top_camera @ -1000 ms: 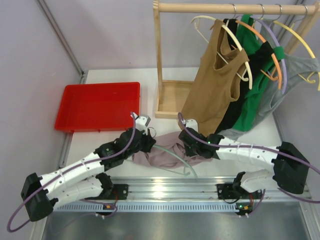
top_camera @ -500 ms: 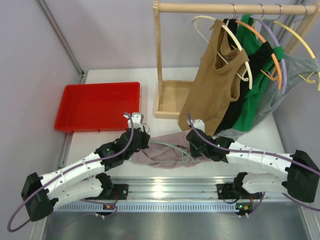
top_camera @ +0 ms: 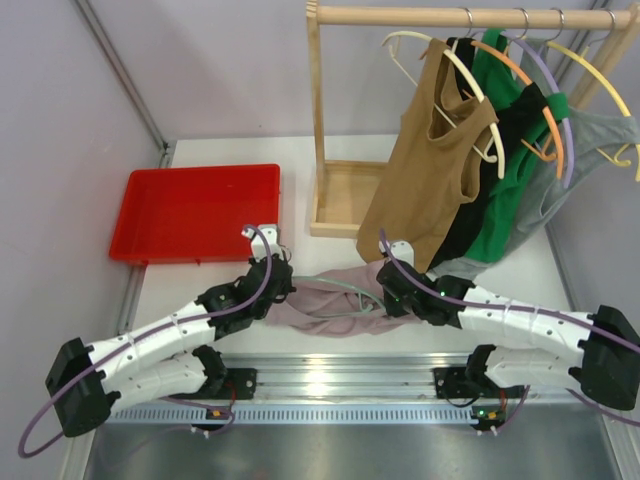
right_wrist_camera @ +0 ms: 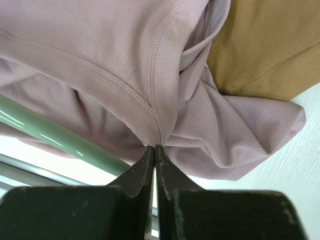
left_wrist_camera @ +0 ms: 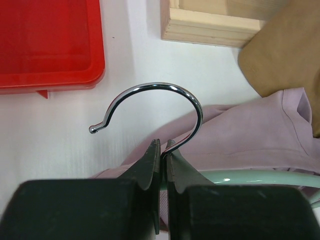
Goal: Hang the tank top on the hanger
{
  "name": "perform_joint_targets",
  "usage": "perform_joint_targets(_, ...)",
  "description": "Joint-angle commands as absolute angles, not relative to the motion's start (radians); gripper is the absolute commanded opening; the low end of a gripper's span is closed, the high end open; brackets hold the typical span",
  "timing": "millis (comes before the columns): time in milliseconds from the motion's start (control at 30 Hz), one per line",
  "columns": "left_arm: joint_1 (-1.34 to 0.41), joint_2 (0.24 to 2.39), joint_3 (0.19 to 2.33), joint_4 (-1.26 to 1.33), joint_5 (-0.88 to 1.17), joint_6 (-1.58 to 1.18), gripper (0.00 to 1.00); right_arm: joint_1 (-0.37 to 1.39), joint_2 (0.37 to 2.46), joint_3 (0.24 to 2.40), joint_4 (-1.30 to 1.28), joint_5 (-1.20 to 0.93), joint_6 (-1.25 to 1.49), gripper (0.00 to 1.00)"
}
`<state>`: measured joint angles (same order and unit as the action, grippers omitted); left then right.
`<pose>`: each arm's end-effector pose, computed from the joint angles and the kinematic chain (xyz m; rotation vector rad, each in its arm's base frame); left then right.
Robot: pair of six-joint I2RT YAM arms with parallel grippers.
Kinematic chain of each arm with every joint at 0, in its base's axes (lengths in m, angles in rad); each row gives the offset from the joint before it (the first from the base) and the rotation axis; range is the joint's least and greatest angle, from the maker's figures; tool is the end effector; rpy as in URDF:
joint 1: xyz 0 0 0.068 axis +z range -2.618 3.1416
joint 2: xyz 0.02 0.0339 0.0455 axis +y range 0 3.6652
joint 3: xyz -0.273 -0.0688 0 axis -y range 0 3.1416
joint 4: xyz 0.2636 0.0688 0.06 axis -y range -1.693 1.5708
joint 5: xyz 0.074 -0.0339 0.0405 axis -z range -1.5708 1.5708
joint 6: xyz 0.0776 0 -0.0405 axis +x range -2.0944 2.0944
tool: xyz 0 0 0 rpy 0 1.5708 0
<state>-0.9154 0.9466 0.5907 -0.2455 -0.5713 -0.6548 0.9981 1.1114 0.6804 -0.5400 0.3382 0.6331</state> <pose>0.1815 -0.1673 0.2206 -0.0482 2.0838 -0.3389 0.1553 0.1933 0.1811 -0.3212 2.4618 0.2681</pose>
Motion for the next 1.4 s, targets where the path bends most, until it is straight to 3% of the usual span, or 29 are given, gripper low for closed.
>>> perform_joint_targets(0,-0.916,0.931,0.609,-0.213,-0.652,-0.683,0.00,0.986,1.085,0.680,-0.545,0.344,0.644,0.00)
perform_joint_targets(700,-0.916,0.881,0.571,-0.198,-0.661,-0.681,0.00,0.986,1.065,0.739,-0.615,0.356,0.650,0.00)
perform_joint_targets(1367,-0.917,0.870,0.587,-0.114,-0.669,-0.604,0.00,1.002,1.103,0.965,-0.707,0.287,0.584,0.00)
